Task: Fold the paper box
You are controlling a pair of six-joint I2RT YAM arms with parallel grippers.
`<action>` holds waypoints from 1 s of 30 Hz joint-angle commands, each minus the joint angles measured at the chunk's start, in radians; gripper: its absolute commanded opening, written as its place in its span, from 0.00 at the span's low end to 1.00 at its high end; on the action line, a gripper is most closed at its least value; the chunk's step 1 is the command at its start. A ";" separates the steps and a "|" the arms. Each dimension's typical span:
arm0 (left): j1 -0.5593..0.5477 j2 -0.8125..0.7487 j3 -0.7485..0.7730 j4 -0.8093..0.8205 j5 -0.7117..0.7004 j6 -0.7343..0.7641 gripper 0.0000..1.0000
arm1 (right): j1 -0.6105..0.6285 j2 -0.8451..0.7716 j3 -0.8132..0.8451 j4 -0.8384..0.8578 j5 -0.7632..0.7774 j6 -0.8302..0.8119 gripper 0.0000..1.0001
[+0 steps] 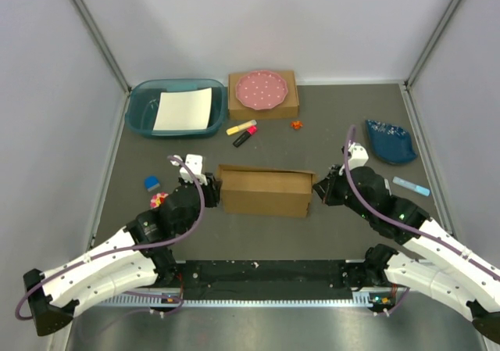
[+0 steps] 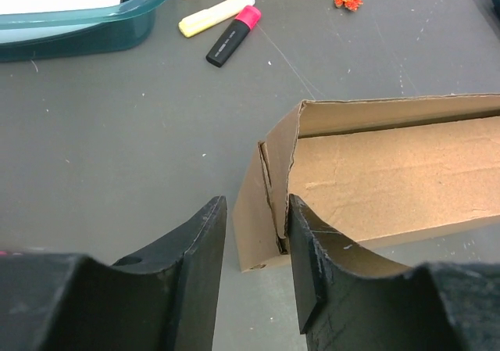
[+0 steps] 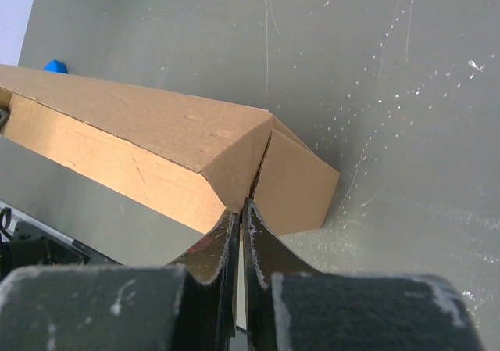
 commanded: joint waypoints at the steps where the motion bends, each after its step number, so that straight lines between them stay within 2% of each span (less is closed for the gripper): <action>1: -0.002 -0.001 0.054 -0.014 -0.016 0.023 0.41 | 0.009 0.030 -0.017 -0.100 -0.022 0.000 0.00; 4: -0.002 -0.007 0.061 -0.012 -0.016 0.023 0.37 | 0.009 0.028 -0.016 -0.100 -0.024 -0.003 0.00; 12: 0.001 -0.009 0.084 -0.008 -0.007 0.027 0.36 | 0.009 0.028 -0.014 -0.100 -0.022 -0.006 0.00; 20: 0.003 -0.006 0.063 -0.002 0.021 0.021 0.16 | 0.009 0.024 -0.022 -0.100 -0.024 -0.006 0.00; 28: 0.003 0.002 0.042 0.014 0.085 -0.006 0.00 | 0.009 0.024 -0.023 -0.100 -0.022 -0.003 0.00; 30: 0.003 0.005 0.032 0.023 0.094 -0.017 0.00 | 0.009 0.024 -0.023 -0.100 -0.022 -0.001 0.00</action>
